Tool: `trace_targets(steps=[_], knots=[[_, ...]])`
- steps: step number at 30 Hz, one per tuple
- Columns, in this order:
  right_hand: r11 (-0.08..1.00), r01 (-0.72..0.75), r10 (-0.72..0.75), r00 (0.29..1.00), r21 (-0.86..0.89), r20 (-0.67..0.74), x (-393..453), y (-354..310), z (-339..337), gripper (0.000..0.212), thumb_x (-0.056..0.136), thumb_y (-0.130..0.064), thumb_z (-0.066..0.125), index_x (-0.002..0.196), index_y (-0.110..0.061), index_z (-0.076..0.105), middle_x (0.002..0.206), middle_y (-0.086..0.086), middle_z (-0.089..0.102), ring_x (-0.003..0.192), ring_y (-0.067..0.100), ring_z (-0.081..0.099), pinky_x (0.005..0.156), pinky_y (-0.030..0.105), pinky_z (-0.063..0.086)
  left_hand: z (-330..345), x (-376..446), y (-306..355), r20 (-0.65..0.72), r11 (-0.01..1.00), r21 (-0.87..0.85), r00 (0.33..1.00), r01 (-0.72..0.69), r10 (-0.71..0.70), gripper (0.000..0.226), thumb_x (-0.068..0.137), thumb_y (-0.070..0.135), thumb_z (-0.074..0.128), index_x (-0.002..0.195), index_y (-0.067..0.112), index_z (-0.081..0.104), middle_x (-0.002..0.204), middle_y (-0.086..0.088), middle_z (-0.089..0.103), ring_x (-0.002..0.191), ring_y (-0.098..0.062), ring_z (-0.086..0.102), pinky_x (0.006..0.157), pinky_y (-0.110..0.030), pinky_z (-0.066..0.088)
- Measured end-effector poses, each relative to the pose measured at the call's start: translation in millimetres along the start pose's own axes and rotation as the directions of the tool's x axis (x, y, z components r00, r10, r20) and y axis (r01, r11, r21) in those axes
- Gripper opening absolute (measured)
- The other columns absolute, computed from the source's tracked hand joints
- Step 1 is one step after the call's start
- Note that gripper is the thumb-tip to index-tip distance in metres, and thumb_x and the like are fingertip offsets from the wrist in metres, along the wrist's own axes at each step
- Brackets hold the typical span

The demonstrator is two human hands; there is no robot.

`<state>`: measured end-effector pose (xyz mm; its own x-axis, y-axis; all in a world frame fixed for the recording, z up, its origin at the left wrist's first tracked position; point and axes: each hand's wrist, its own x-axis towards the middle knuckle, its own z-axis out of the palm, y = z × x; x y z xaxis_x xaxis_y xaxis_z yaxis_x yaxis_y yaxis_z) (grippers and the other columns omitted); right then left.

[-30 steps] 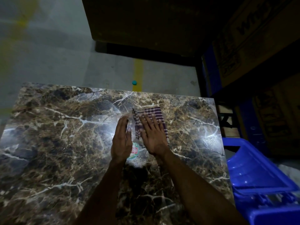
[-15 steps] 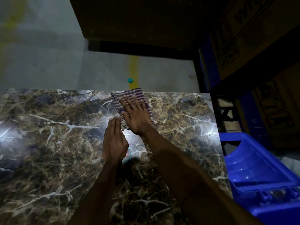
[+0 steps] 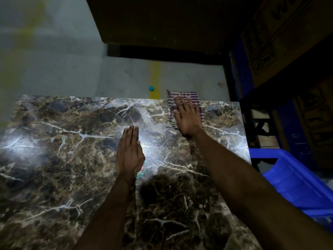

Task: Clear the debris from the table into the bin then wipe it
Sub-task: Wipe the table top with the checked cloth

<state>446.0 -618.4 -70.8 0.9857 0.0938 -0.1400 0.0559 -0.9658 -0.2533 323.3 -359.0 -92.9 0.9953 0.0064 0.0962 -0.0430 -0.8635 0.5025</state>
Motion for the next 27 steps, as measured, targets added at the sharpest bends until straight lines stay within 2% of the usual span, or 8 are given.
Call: trace_targets(steps=[8, 14, 18, 22, 25, 27], knots=[[0.987, -0.159, 0.157, 0.986, -0.025, -0.051, -24, 89, -9, 0.067, 0.105, -0.054, 0.007, 0.166, -0.027, 0.012, 0.174, -0.001, 0.009, 0.160, 0.028, 0.004, 0.127, 0.056, 0.011, -2, -1, 3, -0.012, 1.000, -0.008, 1.000, -0.017, 0.017, 0.053, 0.109, 0.026, 0.032, 0.160, 0.014, 0.036, 0.167, -0.006, 0.033, 0.157, -0.022, 0.022, 0.128, -0.036, 0.017], [0.941, -0.337, 0.336, 0.936, 0.010, -0.102, -66, 128, -7, 0.065, 0.105, -0.054, 0.010, 0.166, -0.031, 0.011, 0.174, -0.003, 0.009, 0.160, 0.029, 0.007, 0.126, 0.058, 0.008, -3, -1, 3, -0.005, 1.000, -0.011, 1.000, -0.007, 0.007, 0.054, 0.108, 0.027, 0.031, 0.160, 0.015, 0.035, 0.167, -0.005, 0.033, 0.157, -0.022, 0.022, 0.127, -0.038, 0.018], [0.913, -0.409, 0.407, 0.906, 0.012, -0.117, -102, 118, 1, 0.065, 0.105, -0.052, 0.011, 0.166, -0.031, 0.010, 0.174, -0.004, 0.007, 0.160, 0.027, 0.005, 0.127, 0.055, 0.006, -2, 0, 2, -0.014, 1.000, -0.016, 1.000, -0.016, 0.016, 0.055, 0.107, 0.025, 0.032, 0.160, 0.012, 0.036, 0.166, -0.007, 0.034, 0.157, -0.024, 0.023, 0.127, -0.041, 0.021], [0.926, -0.376, 0.376, 0.921, 0.021, -0.103, -152, 84, 15, 0.068, 0.103, -0.054, 0.006, 0.166, -0.029, 0.009, 0.174, -0.001, 0.005, 0.160, 0.029, 0.003, 0.126, 0.052, 0.001, 0, -2, 2, -0.024, 0.999, 0.027, 0.999, -0.042, 0.042, 0.055, 0.105, 0.024, 0.032, 0.158, 0.007, 0.039, 0.164, -0.012, 0.037, 0.155, -0.030, 0.028, 0.126, -0.046, 0.024], [0.943, -0.330, 0.331, 0.940, 0.031, -0.083, -205, 57, 30, 0.065, 0.106, -0.052, 0.010, 0.166, -0.028, 0.008, 0.174, 0.001, 0.004, 0.160, 0.031, 0.001, 0.127, 0.055, 0.006, -4, 0, 4, 0.064, 0.984, 0.168, 0.997, -0.053, 0.043, 0.058, 0.105, 0.025, 0.030, 0.158, 0.004, 0.035, 0.165, -0.017, 0.034, 0.154, -0.033, 0.028, 0.126, -0.046, 0.024], [0.957, -0.289, 0.290, 0.957, 0.035, -0.021, -244, 40, 41, 0.063, 0.108, -0.050, 0.015, 0.166, -0.029, 0.004, 0.174, 0.001, 0.003, 0.160, 0.031, 0.000, 0.126, 0.057, 0.009, -18, -4, 17, 0.158, 0.965, 0.262, 0.987, -0.015, -0.028, 0.060, 0.103, 0.024, 0.037, 0.160, 0.004, 0.031, 0.165, -0.019, 0.032, 0.152, -0.036, 0.029, 0.123, -0.047, 0.029]])
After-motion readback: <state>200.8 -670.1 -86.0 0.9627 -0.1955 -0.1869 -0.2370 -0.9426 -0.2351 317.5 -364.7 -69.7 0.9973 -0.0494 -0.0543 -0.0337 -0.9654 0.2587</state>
